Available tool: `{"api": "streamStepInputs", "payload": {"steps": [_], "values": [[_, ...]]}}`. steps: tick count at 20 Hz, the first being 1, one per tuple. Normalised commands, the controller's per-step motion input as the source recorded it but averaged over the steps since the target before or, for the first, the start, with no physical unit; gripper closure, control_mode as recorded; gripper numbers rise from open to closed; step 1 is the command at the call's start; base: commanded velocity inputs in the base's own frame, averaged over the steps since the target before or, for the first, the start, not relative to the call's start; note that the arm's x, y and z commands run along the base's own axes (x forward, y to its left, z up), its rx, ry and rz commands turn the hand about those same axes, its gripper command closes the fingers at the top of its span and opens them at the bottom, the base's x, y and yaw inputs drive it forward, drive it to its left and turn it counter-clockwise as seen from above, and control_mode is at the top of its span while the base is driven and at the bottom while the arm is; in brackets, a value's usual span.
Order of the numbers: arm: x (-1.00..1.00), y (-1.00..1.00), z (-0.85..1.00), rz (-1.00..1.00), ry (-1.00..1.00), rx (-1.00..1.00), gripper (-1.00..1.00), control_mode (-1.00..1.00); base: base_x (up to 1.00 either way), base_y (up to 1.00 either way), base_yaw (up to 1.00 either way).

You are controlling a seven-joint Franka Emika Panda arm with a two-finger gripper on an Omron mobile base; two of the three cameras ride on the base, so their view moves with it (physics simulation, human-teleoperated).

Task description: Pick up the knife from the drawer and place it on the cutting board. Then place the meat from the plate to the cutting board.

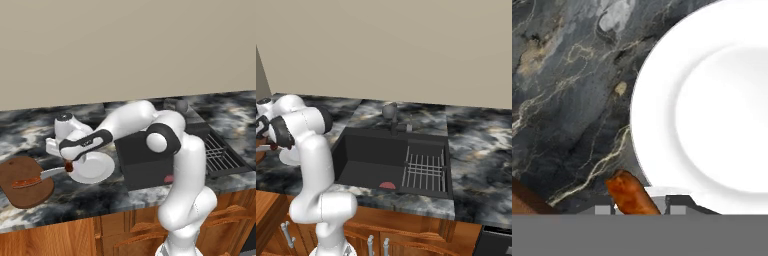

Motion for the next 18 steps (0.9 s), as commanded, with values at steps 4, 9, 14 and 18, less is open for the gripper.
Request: {"api": "streamStepInputs", "payload": {"steps": [4, 9, 14, 18], "values": [[0.0, 0.58, 0.06, 0.12, 0.0, 0.0, 1.0, -1.0, 0.0, 0.0, 0.0], [0.0, 0.61, 0.01, 0.13, 0.0, 0.0, 1.0, -1.0, 0.0, 0.0, 0.0], [0.0, 0.57, 0.02, 0.11, 0.0, 0.0, 1.0, -1.0, 0.0, 0.0, 0.0], [0.06, 0.53, 0.0, 0.07, 0.0, 0.0, 1.0, -1.0, 0.0, 0.0, 0.0]]}}
